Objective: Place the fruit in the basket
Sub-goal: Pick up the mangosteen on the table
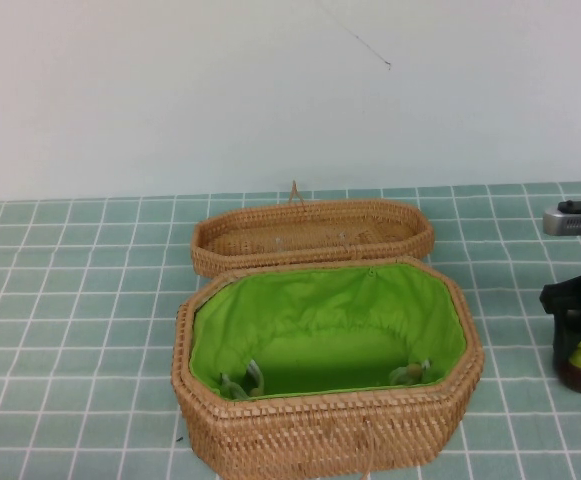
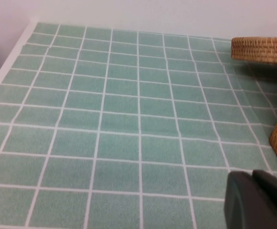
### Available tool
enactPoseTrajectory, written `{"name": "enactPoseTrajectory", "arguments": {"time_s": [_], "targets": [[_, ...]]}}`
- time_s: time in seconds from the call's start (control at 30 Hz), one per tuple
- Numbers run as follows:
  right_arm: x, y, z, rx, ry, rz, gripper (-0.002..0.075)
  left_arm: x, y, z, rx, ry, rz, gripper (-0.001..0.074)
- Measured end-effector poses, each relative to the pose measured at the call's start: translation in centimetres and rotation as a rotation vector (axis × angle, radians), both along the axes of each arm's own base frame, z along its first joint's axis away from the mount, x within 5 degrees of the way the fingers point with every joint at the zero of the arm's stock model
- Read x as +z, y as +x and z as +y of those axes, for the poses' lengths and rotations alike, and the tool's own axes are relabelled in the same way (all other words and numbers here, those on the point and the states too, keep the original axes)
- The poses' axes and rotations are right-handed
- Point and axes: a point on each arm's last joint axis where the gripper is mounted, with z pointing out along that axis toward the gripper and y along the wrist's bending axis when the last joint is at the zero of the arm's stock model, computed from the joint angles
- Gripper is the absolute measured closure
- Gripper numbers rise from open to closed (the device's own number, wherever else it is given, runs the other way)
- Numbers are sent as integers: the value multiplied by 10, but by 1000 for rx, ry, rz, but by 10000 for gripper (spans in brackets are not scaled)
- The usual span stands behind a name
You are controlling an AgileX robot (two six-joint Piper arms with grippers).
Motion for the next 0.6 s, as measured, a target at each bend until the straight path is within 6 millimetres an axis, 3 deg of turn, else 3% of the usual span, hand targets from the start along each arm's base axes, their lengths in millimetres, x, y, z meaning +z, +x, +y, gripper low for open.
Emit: {"name": "enactPoseTrajectory", "arguments": {"time_s": [0.5, 0.53, 0.57, 0.6], "targets": [[-20, 0, 0, -3, -9, 80, 111, 0, 0, 0, 0, 0, 0, 735], [-19, 0, 0, -3, -9, 78, 117, 0, 0, 0, 0, 0, 0, 735], [-19, 0, 0, -3, -11, 78, 202, 0, 0, 0, 0, 0, 0, 735], [-19, 0, 0, -3, -11, 80, 141, 0, 0, 0, 0, 0, 0, 735]]}}
